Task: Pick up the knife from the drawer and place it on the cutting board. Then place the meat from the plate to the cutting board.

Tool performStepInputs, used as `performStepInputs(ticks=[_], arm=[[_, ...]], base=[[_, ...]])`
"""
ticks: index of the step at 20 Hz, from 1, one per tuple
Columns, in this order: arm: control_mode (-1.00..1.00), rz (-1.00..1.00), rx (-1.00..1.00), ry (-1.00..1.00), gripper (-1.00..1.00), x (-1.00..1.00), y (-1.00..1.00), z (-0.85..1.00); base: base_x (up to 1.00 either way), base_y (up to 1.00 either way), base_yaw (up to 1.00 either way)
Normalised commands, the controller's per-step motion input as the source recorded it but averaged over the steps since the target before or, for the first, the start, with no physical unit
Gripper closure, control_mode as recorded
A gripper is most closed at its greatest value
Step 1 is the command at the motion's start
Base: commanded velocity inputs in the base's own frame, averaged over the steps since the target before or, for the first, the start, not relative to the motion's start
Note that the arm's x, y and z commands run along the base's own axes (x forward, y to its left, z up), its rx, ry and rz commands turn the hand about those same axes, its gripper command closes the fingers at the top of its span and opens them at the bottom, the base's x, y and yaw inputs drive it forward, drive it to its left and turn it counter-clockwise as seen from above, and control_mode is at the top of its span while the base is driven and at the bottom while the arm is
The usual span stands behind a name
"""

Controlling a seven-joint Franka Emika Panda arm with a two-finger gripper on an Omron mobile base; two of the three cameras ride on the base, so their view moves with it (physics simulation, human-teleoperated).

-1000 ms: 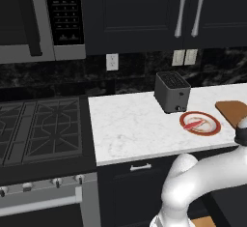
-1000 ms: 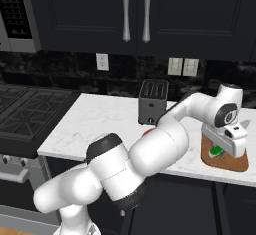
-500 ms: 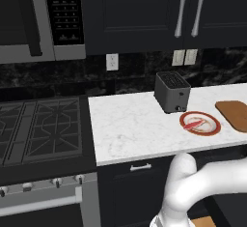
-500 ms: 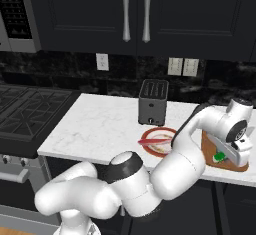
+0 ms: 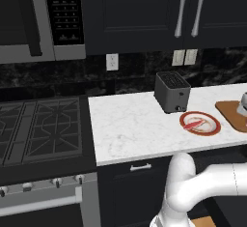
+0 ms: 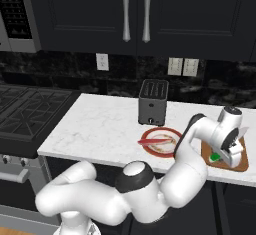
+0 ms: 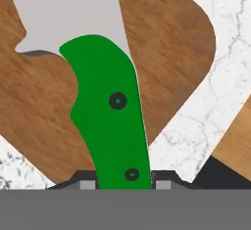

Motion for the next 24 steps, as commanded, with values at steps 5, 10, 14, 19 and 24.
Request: performStepInputs(ticks=[5, 10, 14, 19, 24], arm=[[-1.0, 0.0, 0.0, 0.0, 1.0, 0.38, -0.04, -0.22], [-1.0, 0.0, 0.0, 0.01, -1.0, 0.15, -0.07, -0.59], [-1.0, 0.0, 0.0, -0.01, -1.0, 0.0, 0.0, -0.66], [-1.0, 0.0, 0.0, -0.03, -1.0, -0.04, 0.0, -0.16], [-1.0, 0.0, 0.0, 0.01, -1.0, -0.47, 0.33, 0.63]], base=[[0.0, 0.0, 0.0], [0.0, 0.0, 0.0], [0.0, 0.0, 0.0], [0.0, 0.0, 0.0], [0.0, 0.0, 0.0]])
